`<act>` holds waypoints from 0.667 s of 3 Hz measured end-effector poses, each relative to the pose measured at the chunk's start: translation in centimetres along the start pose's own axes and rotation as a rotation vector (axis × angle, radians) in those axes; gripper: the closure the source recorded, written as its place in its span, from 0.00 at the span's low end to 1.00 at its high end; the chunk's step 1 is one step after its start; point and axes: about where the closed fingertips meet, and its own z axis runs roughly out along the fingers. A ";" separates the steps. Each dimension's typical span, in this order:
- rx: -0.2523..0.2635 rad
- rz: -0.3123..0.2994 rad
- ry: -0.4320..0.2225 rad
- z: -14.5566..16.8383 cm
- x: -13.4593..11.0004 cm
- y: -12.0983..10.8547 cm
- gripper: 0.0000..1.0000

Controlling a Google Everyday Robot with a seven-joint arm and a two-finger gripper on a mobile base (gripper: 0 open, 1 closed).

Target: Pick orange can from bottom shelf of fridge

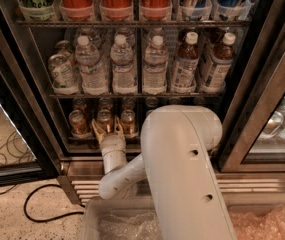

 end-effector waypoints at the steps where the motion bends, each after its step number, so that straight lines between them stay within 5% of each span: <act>1: 0.000 0.000 0.000 0.0 0.0 0.0 0.73; 2: 0.000 0.000 0.000 0.0 -0.1 0.3 0.96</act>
Offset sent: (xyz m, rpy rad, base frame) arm -0.0118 0.0047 -0.0007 -0.0098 -0.0159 0.0284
